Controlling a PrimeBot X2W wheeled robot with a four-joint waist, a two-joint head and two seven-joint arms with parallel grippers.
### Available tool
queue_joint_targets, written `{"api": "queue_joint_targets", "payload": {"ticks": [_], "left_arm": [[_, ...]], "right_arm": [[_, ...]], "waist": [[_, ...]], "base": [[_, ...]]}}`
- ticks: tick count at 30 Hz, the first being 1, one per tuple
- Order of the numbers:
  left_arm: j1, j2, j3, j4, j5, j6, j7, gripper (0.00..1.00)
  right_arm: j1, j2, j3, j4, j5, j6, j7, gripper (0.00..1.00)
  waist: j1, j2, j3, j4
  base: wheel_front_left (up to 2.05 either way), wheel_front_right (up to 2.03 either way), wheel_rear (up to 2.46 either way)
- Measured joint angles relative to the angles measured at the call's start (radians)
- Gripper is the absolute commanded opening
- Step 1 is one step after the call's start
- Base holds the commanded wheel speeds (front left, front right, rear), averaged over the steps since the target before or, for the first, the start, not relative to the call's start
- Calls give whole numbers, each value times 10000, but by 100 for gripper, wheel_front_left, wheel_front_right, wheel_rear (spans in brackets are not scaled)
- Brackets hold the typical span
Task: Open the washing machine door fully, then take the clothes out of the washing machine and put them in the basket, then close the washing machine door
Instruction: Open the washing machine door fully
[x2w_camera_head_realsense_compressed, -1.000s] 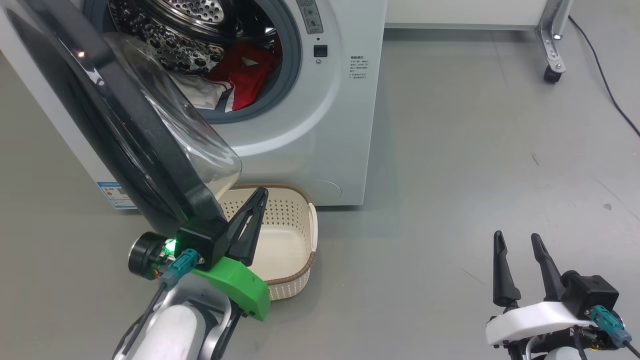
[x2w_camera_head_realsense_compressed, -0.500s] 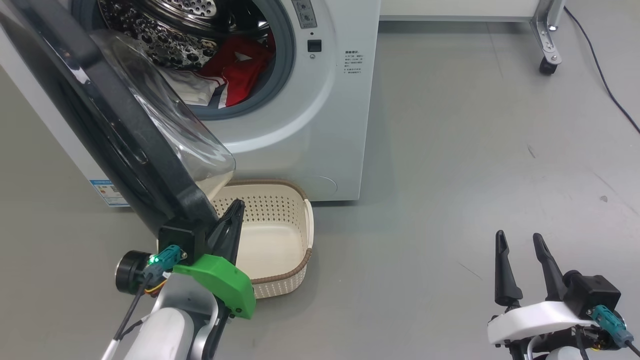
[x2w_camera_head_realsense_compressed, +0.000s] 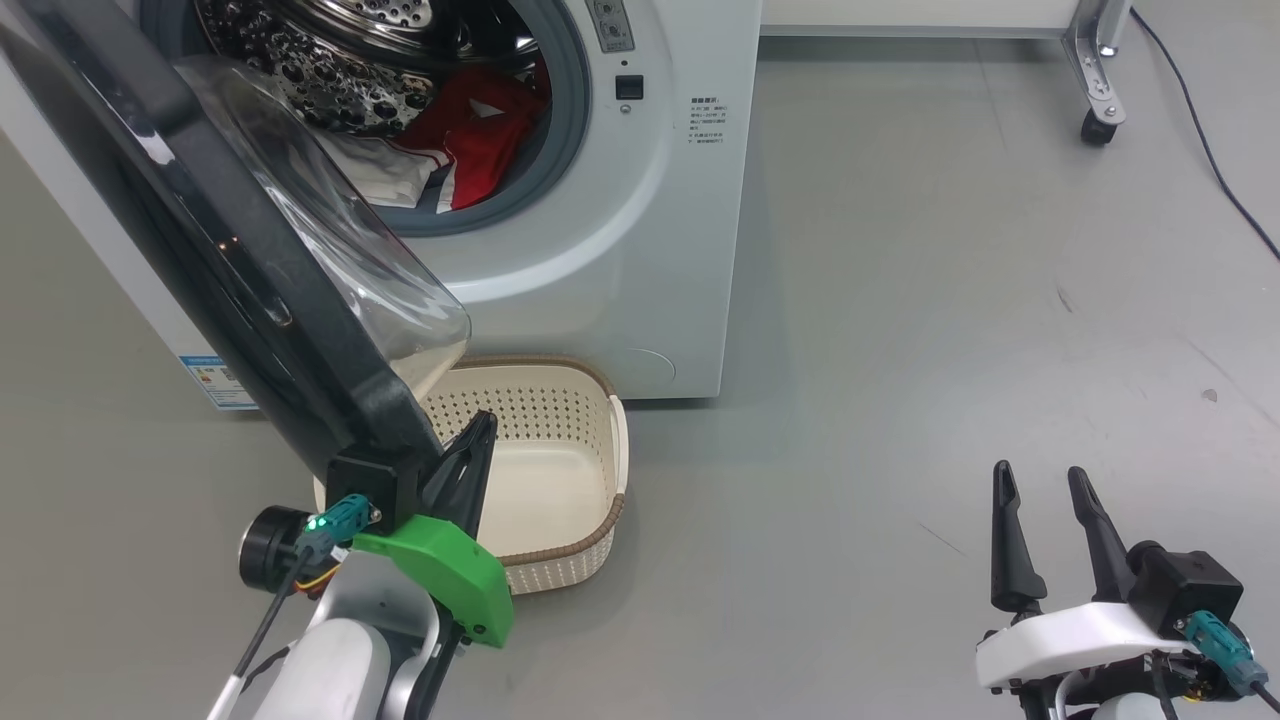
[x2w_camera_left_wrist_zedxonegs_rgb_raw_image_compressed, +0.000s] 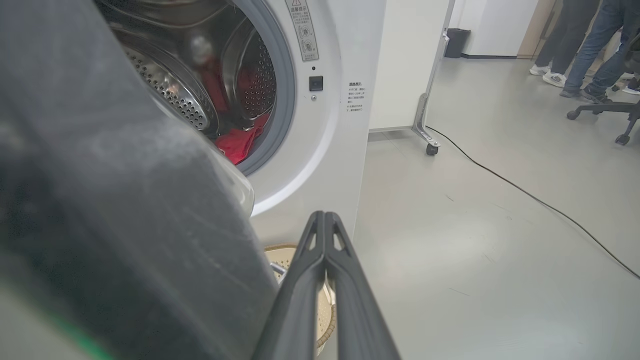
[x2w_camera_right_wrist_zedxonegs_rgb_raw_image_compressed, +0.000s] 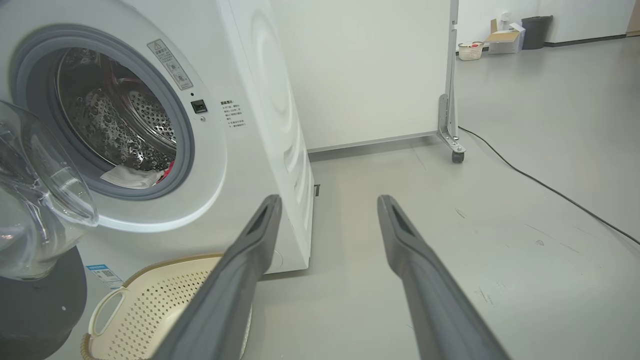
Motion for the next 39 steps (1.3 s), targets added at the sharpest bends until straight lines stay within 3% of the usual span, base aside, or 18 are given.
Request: {"api": "queue_joint_targets", "payload": {"ticks": [21, 39], "left_arm": [[-24, -178, -201, 502, -240, 71, -280, 0], [-25, -178, -247, 890, -378, 174, -489, 0]], "right_arm": [[9, 54, -276, 50, -134, 90, 0, 100], [87, 123, -351, 134, -171, 176, 0, 100]], "waist": [[0, 0, -105, 834], [0, 0, -285, 1980]], "base": [[0, 0, 0], [0, 0, 0]]}}
